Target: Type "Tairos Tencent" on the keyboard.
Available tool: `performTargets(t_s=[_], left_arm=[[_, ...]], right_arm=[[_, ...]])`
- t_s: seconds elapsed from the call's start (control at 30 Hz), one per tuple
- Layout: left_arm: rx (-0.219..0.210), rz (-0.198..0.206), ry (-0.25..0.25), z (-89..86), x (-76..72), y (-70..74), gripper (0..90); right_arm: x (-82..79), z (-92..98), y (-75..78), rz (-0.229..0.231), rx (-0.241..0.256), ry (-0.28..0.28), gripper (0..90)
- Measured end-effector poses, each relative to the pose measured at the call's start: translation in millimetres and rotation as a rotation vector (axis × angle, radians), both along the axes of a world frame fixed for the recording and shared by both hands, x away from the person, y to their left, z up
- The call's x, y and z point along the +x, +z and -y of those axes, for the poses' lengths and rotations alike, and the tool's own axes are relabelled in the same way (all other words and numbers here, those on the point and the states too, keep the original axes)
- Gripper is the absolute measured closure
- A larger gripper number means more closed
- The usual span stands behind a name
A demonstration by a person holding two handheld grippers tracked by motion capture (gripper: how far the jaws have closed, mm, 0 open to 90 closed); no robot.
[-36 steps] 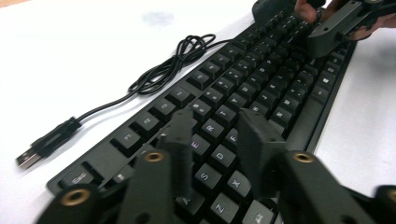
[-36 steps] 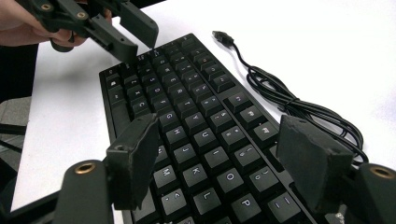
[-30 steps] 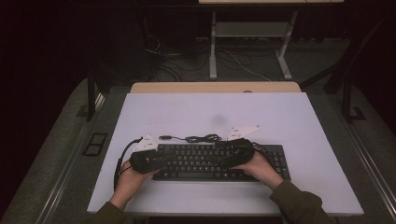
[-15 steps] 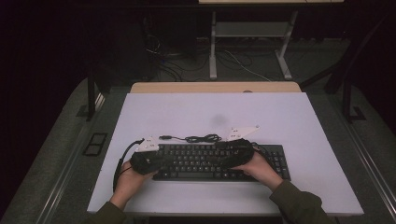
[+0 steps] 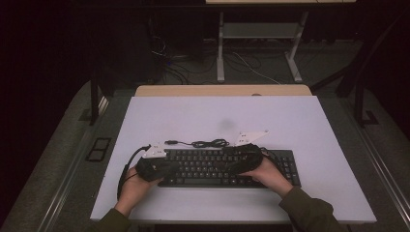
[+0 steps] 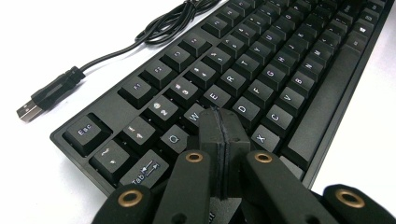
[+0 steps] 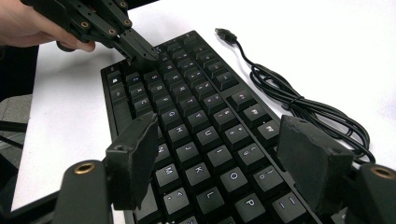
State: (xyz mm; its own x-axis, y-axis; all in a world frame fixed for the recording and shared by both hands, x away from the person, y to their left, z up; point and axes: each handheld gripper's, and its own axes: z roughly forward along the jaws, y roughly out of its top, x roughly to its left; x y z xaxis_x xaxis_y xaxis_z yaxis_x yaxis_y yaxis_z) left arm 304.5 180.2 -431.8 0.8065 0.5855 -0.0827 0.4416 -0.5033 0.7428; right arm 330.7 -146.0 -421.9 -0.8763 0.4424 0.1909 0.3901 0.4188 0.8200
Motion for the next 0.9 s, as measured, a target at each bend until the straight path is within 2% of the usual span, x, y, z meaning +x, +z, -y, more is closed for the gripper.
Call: performTargets(t_s=[0.13, 0.2, 0.37, 0.63, 0.77, 0.9], left_arm=[[-0.007, -0.002, 0.005, -0.1, 0.4, -1.2, 89.2], [0.009, -0.006, -0.001, 0.2, 0.7, -2.4, 89.2], [-0.004, -0.012, 0.006, 0.7, 0.8, -2.4, 89.2], [-0.018, -0.001, -0.004, 3.3, -0.7, 1.9, 89.1], [-0.039, 0.012, -0.003, 3.1, -1.2, 4.9, 87.7], [-0.065, 0.019, 0.006, 3.6, -1.8, 6.7, 81.6]], right_arm=[[-0.1, 0.0, 0.1, -0.001, -0.001, 0.0, 28.9], [-0.2, -0.1, 0.0, 0.0, -0.001, 0.0, 28.9], [0.0, 0.0, -0.1, 0.002, -0.002, 0.001, 28.9], [0.3, 0.2, -0.3, 0.002, -0.003, 0.001, 28.9], [0.3, 0.3, -0.2, 0.002, -0.002, 0.0, 28.9], [0.4, 0.6, -0.5, -0.001, 0.0, -0.002, 28.9]])
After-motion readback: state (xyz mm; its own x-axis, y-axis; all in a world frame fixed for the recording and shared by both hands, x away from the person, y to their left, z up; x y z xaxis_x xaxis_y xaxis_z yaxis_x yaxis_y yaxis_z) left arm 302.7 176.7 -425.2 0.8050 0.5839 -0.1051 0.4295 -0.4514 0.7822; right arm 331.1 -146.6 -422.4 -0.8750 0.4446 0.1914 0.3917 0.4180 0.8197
